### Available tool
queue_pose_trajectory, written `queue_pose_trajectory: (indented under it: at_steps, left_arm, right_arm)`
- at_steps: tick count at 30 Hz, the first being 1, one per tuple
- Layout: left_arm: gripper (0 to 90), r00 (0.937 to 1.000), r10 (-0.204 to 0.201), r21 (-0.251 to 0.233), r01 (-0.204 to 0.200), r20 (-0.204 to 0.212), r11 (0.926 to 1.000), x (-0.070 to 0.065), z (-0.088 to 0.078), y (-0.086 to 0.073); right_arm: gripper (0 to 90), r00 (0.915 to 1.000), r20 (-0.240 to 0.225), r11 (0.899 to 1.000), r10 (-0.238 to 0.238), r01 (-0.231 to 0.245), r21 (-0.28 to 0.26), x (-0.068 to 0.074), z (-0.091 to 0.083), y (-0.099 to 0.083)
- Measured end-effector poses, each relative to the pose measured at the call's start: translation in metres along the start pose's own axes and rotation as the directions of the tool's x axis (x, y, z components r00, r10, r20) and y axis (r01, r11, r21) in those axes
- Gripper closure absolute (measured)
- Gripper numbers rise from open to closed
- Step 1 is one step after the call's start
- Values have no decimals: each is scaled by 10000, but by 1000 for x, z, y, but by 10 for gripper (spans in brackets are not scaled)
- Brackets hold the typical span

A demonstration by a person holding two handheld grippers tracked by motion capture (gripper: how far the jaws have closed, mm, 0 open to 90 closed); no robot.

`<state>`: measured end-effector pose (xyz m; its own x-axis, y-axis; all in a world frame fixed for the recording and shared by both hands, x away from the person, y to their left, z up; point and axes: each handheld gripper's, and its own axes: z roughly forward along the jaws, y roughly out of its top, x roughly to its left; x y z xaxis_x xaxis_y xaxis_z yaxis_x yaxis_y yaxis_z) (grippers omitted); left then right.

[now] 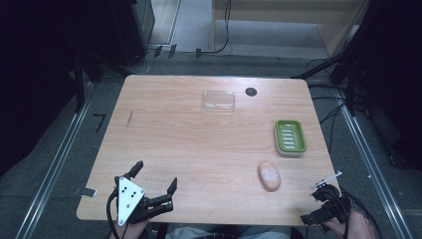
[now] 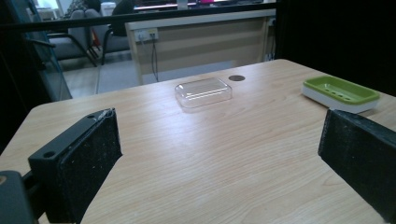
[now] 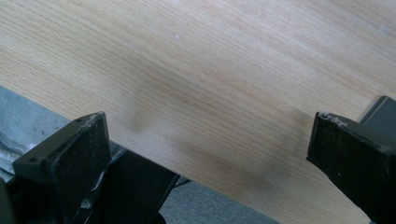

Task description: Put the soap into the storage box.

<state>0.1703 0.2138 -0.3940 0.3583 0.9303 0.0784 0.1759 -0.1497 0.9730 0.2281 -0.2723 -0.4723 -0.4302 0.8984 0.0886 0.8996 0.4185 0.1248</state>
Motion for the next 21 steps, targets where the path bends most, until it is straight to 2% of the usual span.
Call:
queue_pose_trajectory:
  at_steps: [3,7,10,12,18,21]
  left_arm:
    - [0,9999,-133,-110,133,0,9999,0,0,1]
    - [0,9999,48,-142,-46,139,9999,-2,3,1]
    - [0,9999,-30,-144,32,152,9999,-3,6,2]
    - [0,9996,84,-132,-80,287,9999,-4,8,2]
    - [0,9990,125,-142,-119,422,9998,-3,12,1]
    - [0,9992,-35,-186,42,396,9998,0,13,1]
  right_arm:
    - [0,9999,28,9999,131,-131,19,0,0,4]
    - [0,9998,126,9999,130,-131,74,1,-1,6]
    - [0,9998,113,9998,181,-181,-11,3,-3,9]
    - [0,9999,93,9999,143,-143,-9,3,-4,10]
    - [0,9999,92,9999,113,-113,-7,9,-3,28]
    - [0,10000,89,10000,11,-10,-65,11,-3,35]
